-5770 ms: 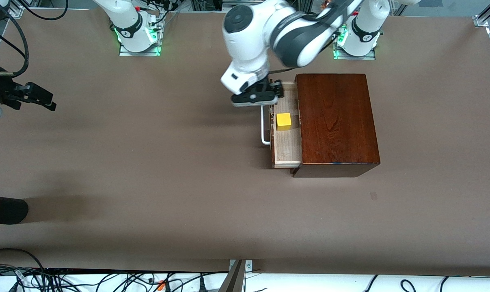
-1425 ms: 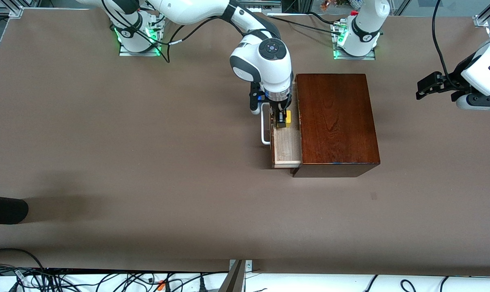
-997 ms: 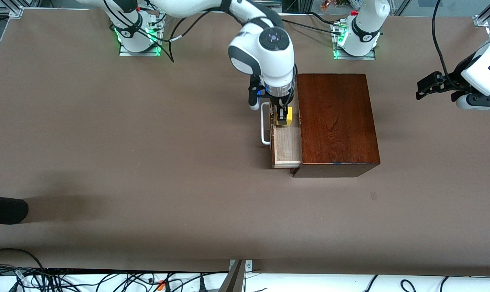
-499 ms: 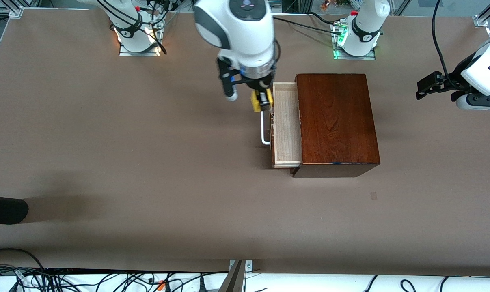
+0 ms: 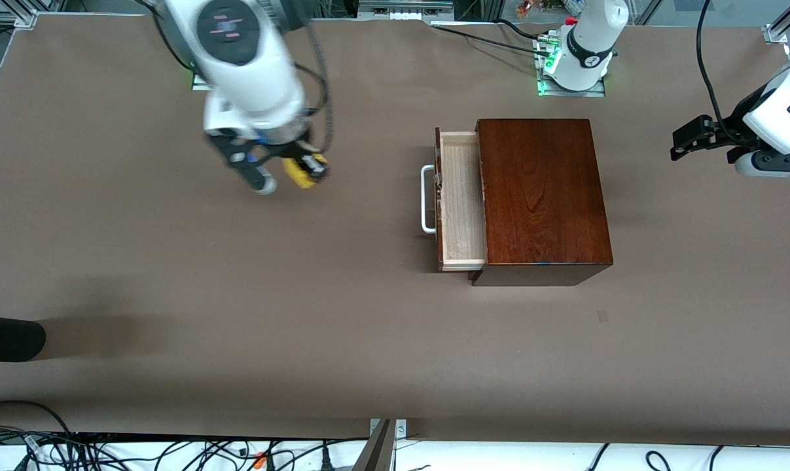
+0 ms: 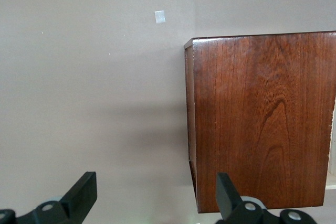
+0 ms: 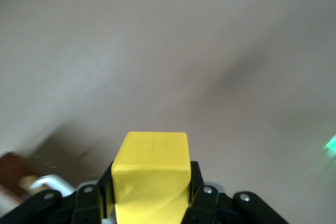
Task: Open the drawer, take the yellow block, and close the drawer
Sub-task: 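Carry the yellow cube away from the box with the right gripper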
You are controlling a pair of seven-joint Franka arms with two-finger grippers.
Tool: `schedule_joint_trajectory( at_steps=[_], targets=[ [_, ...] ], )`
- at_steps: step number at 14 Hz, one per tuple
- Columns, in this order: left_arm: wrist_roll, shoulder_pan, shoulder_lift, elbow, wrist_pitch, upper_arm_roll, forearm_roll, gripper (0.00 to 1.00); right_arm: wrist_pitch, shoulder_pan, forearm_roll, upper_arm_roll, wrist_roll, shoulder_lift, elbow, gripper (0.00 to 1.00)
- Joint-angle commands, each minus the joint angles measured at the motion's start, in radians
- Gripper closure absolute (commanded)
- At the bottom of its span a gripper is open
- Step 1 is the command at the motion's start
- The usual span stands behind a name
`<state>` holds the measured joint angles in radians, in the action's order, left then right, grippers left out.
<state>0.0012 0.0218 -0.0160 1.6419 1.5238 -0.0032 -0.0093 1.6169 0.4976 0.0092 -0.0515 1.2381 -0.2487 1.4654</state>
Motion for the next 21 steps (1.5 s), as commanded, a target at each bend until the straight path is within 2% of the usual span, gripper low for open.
schedule_joint_trajectory(
  at_steps=[1, 3, 5, 7, 10, 13, 16, 19, 21],
  targets=[
    [-0.004, 0.006, 0.011, -0.028, -0.027, 0.003, -0.009, 0.0, 0.035, -0.004, 0.035, 0.135, -0.323, 0.198, 0.258, 1.0],
    [-0.004, 0.006, 0.01, -0.028, -0.027, 0.005, -0.009, 0.0, 0.058, -0.004, 0.037, 0.238, -0.542, 0.265, 0.367, 1.0],
    [-0.004, 0.006, 0.01, -0.028, -0.027, 0.005, -0.009, 0.0, 0.112, -0.004, 0.038, 0.304, -0.707, 0.314, 0.482, 1.0],
    [-0.004, 0.006, 0.011, -0.028, -0.027, 0.005, -0.009, 0.0, 0.231, -0.002, 0.038, 0.363, -0.854, 0.35, 0.623, 1.0],
    [-0.004, 0.006, 0.01, -0.028, -0.027, 0.005, -0.009, 0.0, 0.438, -0.004, 0.038, 0.427, -1.07, 0.339, 0.804, 1.0],
    [-0.004, 0.006, 0.01, -0.028, -0.027, 0.005, -0.009, 0.0, 0.65, -0.004, 0.038, 0.46, -1.175, 0.264, 0.921, 1.0],
    [-0.004, 0.006, 0.01, -0.028, -0.027, 0.005, -0.009, 0.0, 0.79, -0.004, 0.048, 0.46, -1.203, 0.136, 0.944, 1.0],
    [-0.004, 0.004, 0.01, -0.028, -0.028, 0.005, -0.009, 0.0, 0.894, -0.004, 0.177, 0.46, -1.339, 0.022, 0.943, 1.0],
    [-0.004, 0.004, 0.01, -0.028, -0.027, 0.005, -0.009, 0.0, 0.916, -0.004, 0.273, 0.46, -1.42, -0.021, 0.938, 1.0]
  ],
)
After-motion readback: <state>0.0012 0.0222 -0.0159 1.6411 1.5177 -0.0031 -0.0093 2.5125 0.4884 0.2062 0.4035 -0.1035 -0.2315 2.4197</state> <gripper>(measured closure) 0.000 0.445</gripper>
